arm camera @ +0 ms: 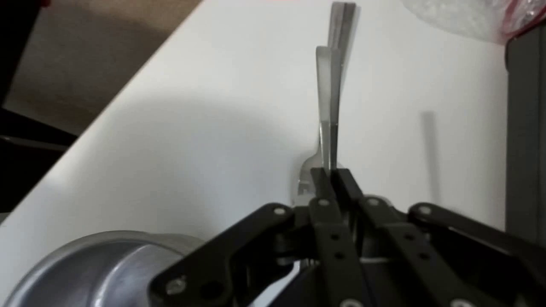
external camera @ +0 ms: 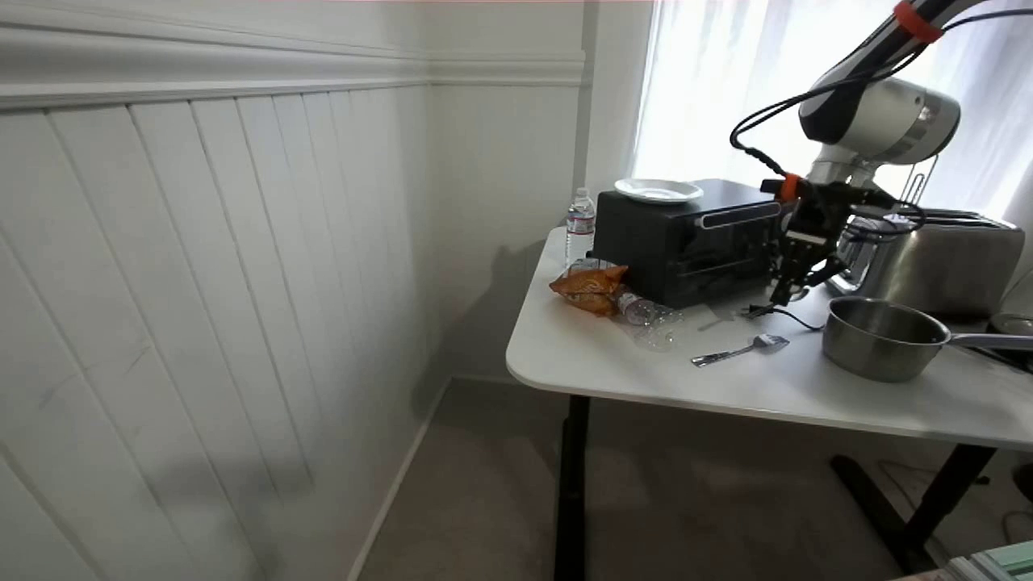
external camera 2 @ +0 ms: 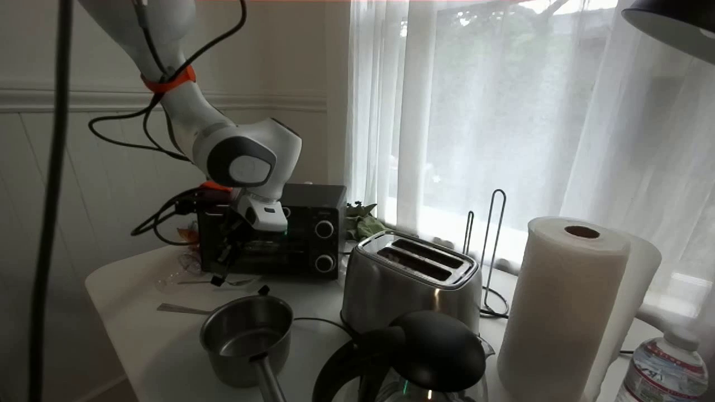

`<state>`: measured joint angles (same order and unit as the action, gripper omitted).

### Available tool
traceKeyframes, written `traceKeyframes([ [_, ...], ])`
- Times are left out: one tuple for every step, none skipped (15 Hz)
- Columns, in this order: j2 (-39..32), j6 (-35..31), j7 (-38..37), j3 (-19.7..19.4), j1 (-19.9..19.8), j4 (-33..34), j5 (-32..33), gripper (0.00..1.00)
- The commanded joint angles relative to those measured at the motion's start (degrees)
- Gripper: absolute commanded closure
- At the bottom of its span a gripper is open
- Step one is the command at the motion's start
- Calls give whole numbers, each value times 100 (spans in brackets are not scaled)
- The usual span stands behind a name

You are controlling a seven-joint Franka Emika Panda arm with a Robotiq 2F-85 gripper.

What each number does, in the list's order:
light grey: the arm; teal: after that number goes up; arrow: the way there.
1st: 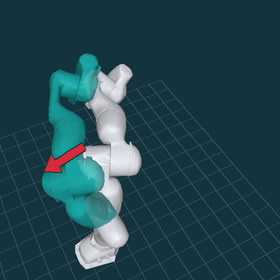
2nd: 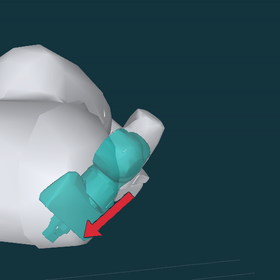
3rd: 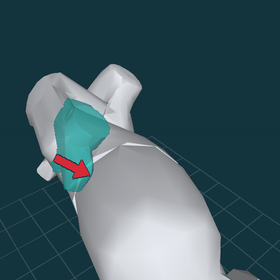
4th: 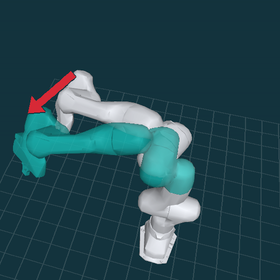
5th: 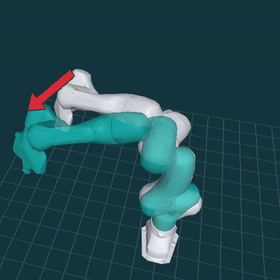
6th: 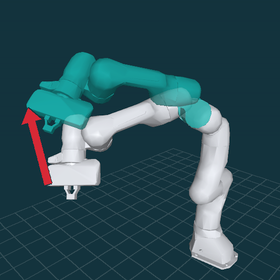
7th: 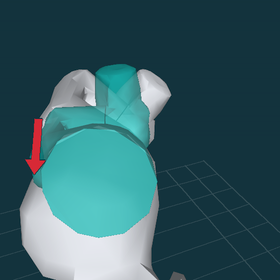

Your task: Put the silver spoon on the white plate on the microwave

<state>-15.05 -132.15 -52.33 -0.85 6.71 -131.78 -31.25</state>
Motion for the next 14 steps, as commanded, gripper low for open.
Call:
traceKeyframes([
  [927, 1255, -247, 37, -185, -181, 388, 98],
  [1158, 1554, -216, 63, -202, -186, 431, 98],
  [1460, 1831, -189, 107, -192, -207, 470, 98],
  [1697, 2080, -147, 157, -171, -195, 500, 98],
  [1952, 2358, -66, 249, -124, -173, 431, 98],
  [2172, 2558, -5, 353, -66, -157, 412, 98],
  [2407, 2708, 106, 471, 0, -153, 344, 98],
  [2638, 2761, 171, 617, 80, -138, 313, 98],
  [2757, 2825, 218, 755, 152, -64, 313, 98],
  [2808, 2857, 253, 915, 252, 43, 310, 98],
  [2842, 2836, 250, 1062, 339, 145, 288, 98],
  [2811, 2790, 267, 1206, 431, 282, 265, 98],
  [2733, 2664, 218, 1362, 517, 455, 279, 98],
  [2615, 2546, 160, 1499, 589, 663, 300, 98],
])
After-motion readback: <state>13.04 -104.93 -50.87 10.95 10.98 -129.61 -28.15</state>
